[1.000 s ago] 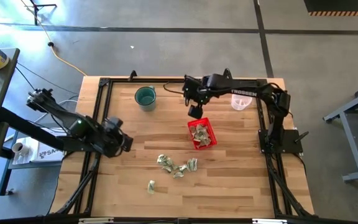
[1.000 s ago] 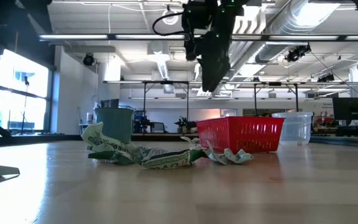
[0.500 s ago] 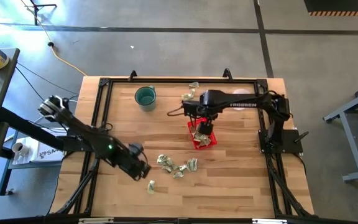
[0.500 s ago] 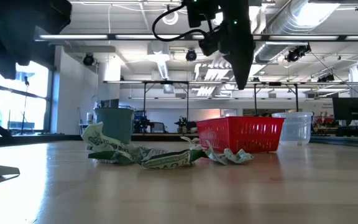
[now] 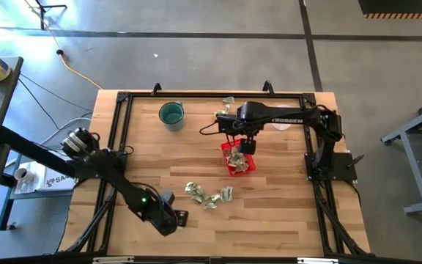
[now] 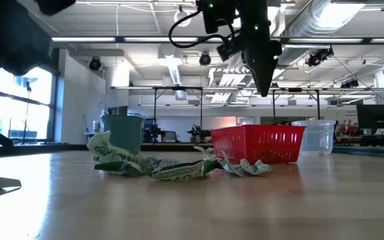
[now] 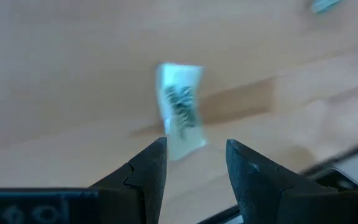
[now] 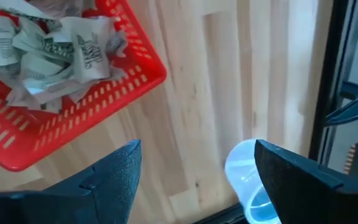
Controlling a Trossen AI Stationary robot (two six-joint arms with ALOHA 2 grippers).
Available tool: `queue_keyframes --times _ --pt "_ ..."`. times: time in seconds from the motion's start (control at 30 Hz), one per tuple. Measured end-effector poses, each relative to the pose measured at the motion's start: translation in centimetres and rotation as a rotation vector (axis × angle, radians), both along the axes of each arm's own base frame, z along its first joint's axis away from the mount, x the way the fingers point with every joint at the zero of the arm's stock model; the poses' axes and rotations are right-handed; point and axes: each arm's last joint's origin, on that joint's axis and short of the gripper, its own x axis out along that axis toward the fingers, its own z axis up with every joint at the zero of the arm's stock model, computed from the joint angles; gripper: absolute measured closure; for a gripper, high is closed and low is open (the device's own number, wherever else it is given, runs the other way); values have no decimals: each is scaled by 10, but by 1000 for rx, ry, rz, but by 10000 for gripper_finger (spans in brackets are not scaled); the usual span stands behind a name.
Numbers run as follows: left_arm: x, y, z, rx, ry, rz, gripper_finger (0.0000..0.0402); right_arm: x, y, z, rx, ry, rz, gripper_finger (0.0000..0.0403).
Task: Pick and place items into bin
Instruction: Put the stevia packet into the orange bin
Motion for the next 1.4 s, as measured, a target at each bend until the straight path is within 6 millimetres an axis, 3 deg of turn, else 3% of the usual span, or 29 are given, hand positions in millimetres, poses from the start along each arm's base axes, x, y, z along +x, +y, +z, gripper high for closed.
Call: queue_keyframes --times 0.2,0.4,0.83,0.97,1.2,1.4 --pt "7 -7 0 25 183 27 204 2 2 2 7 -39 16 103" --pt "14 -8 -1 34 168 54 204 5 6 2 12 -62 26 103" --pt "25 -2 -24 57 229 57 209 5 5 2 10 -69 15 103" --pt "28 4 -25 67 256 28 250 5 4 2 -2 -72 14 103" --pt "35 24 -27 144 279 -61 370 2 1 3 -10 -51 -15 103" --pt "43 43 -24 244 238 -150 371 -16 16 38 -114 -173 -45 111"
